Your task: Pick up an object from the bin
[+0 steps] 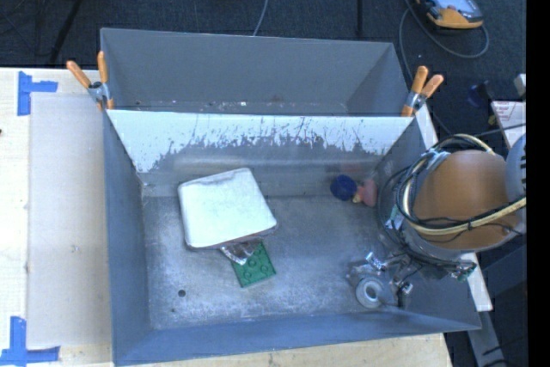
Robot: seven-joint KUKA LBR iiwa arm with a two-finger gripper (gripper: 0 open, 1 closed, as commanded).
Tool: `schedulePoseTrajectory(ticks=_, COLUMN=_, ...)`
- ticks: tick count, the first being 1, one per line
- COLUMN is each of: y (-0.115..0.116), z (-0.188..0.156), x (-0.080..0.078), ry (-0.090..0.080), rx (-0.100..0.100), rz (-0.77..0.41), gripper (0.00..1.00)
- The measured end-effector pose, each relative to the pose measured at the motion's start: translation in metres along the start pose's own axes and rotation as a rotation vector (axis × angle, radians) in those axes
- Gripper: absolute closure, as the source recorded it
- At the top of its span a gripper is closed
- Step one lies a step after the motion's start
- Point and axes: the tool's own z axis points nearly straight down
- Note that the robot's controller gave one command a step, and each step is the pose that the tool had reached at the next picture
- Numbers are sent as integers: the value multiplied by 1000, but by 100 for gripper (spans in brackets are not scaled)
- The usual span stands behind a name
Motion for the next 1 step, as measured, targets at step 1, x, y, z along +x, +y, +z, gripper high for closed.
schedulePoseTrajectory(ticks=1, y=9, z=-172, x=-5, ry=-4, rx=6, rz=2, gripper=100)
